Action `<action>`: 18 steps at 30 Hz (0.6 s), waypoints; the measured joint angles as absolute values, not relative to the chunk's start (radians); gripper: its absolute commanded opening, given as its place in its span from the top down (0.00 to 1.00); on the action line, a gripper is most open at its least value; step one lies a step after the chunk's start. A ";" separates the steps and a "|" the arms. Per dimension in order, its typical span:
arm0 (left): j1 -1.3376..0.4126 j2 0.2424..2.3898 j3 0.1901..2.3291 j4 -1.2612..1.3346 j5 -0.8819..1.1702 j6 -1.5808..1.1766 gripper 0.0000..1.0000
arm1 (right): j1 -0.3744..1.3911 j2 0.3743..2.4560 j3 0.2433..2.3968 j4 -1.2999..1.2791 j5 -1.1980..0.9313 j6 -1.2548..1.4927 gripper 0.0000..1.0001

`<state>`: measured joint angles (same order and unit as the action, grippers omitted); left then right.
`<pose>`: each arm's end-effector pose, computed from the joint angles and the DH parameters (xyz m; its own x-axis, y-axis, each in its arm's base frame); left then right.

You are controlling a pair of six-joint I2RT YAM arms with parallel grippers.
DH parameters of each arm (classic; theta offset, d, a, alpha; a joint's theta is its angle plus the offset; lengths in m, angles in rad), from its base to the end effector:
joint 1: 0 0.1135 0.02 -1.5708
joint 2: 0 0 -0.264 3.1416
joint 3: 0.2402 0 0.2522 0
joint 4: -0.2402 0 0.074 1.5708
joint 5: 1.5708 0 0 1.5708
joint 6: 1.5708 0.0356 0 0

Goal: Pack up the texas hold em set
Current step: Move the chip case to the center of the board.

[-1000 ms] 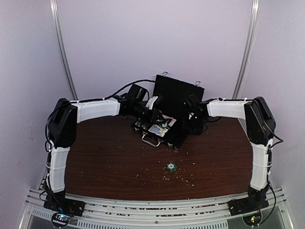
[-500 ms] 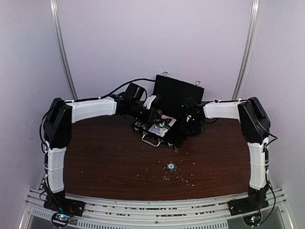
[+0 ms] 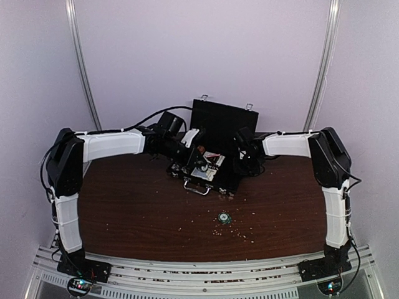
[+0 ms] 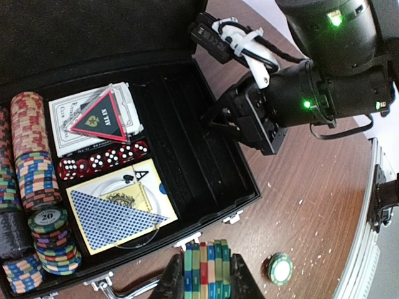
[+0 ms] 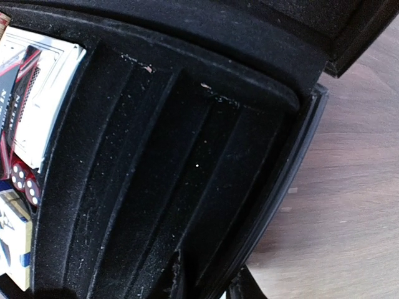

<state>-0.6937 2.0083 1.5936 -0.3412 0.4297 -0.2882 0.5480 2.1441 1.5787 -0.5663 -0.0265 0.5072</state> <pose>0.3424 -0.3040 0.2359 -0.7371 0.2769 -0.6164 0.6309 0.6090 -0.4808 0.3826 0.2346 0.1555 -0.9330 -0.0006 -0.3600 -0.0884 0.9698 0.2275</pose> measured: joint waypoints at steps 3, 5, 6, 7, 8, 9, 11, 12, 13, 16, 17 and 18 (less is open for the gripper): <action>-0.694 1.969 1.546 -0.344 0.418 -0.276 1.00 | 0.585 2.167 1.614 -0.579 -0.019 0.484 0.92; -0.694 1.941 1.520 -0.344 0.415 -0.266 1.00 | 0.620 2.188 1.646 -0.582 -0.018 0.465 0.92; -0.694 1.929 1.507 -0.344 0.415 -0.260 1.00 | 0.635 2.196 1.659 -0.581 -0.021 0.456 0.92; -0.694 1.911 1.490 -0.342 0.415 -0.252 1.00 | 0.654 2.206 1.675 -0.580 -0.024 0.447 0.92; -0.694 1.893 1.471 -0.342 0.415 -0.243 1.00 | 0.673 2.216 1.691 -0.579 -0.028 0.437 0.92; -0.694 1.875 1.450 -0.339 0.415 -0.234 1.00 | 0.696 2.229 1.710 -0.577 -0.034 0.423 0.92; -0.694 1.842 1.409 -0.338 0.411 -0.212 1.00 | 0.732 2.251 1.738 -0.567 -0.056 0.402 0.92; -0.694 1.825 1.387 -0.338 0.406 -0.199 1.00 | 0.749 2.260 1.751 -0.562 -0.067 0.390 0.92; -0.694 1.804 1.359 -0.337 0.400 -0.183 1.00 | 0.765 2.269 1.763 -0.553 -0.083 0.377 0.91; -0.694 1.761 1.296 -0.339 0.379 -0.139 1.00 | 0.801 2.283 1.779 -0.529 -0.128 0.342 0.90; -0.694 1.750 1.279 -0.340 0.373 -0.124 1.00 | 0.810 2.284 1.779 -0.521 -0.143 0.333 0.89; -0.694 1.742 1.264 -0.342 0.365 -0.109 1.00 | 0.817 2.285 1.779 -0.517 -0.156 0.322 0.88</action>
<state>-0.6937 1.7416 1.2640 -0.3416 0.3653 -0.1085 0.8165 2.2848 1.7794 -0.5171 -0.1558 0.3222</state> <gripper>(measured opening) 0.185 0.185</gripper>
